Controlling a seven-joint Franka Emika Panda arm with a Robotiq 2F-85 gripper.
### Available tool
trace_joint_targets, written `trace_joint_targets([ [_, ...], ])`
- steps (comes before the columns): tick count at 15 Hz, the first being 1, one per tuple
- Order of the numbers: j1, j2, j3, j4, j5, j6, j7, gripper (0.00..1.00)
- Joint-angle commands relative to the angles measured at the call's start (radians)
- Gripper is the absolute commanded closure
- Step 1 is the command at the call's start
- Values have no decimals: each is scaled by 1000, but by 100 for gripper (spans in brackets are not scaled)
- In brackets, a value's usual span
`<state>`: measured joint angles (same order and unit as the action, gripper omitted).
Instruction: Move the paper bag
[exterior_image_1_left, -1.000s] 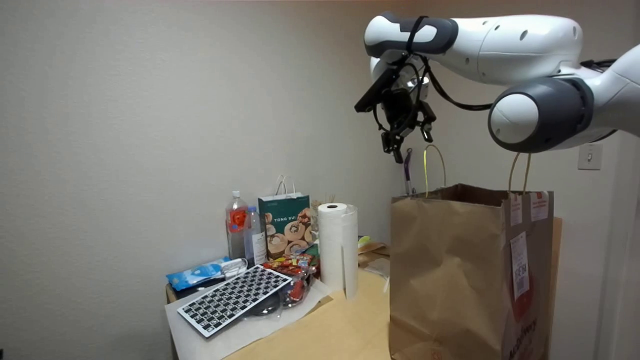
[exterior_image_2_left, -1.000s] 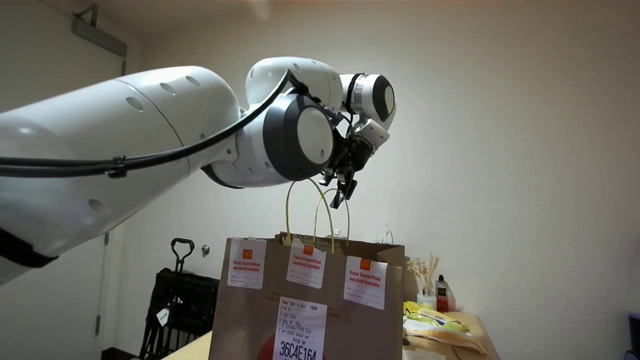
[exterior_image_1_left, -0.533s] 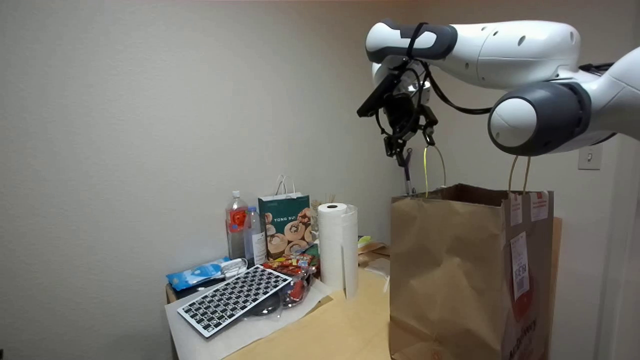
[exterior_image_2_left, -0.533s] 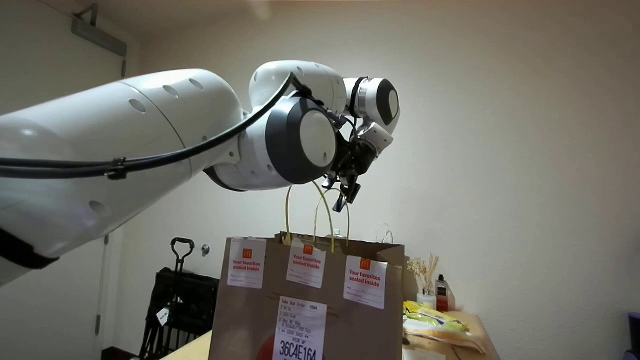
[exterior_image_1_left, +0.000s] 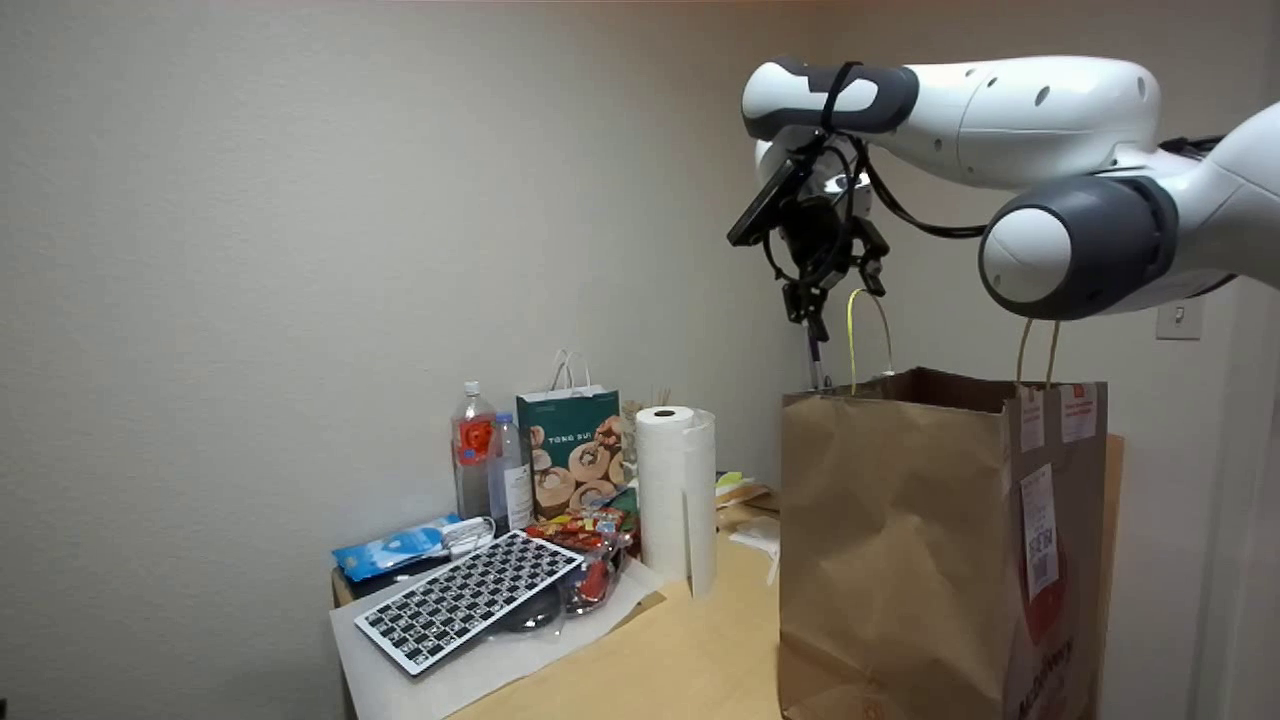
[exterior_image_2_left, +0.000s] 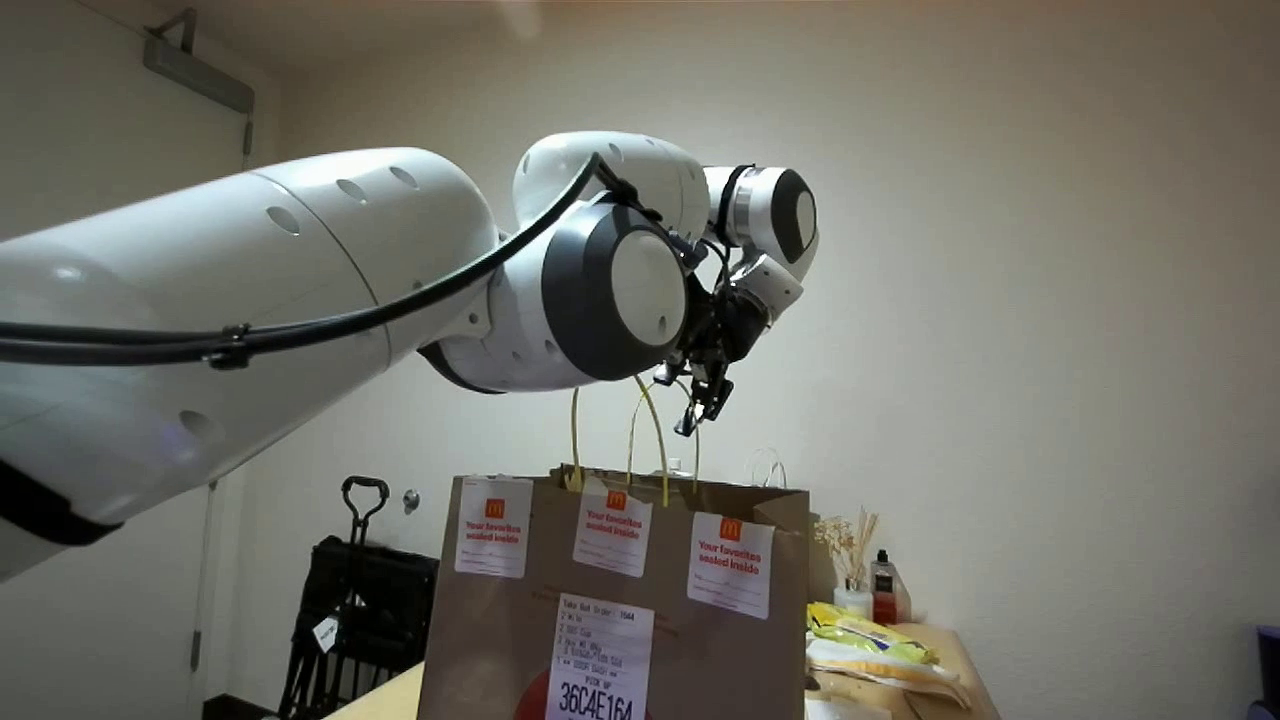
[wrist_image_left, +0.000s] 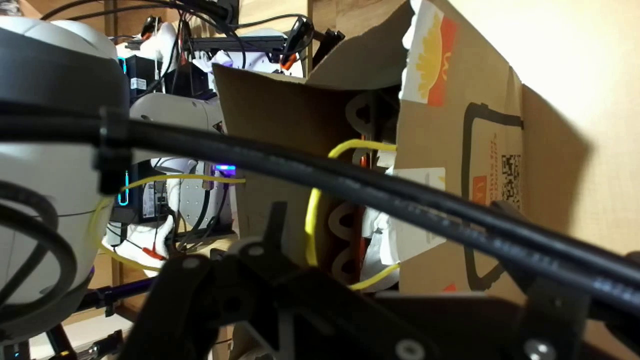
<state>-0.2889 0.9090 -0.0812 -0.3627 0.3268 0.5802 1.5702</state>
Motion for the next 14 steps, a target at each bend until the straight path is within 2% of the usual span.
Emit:
trace_joint_targets([
  [1, -23, 27, 21, -2, 36, -7, -9, 5],
  [2, -26, 33, 25, -6, 44, -7, -3, 27],
  [4, -29, 41, 33, -8, 65, 0, 11, 33],
  [8, 13, 22, 16, 2, 22, 15, -31, 59],
  [9, 26, -15, 31, -37, -31, 40, -60, 66],
  [14, 105, -60, -4, 7, -210, 83, -241, 95],
])
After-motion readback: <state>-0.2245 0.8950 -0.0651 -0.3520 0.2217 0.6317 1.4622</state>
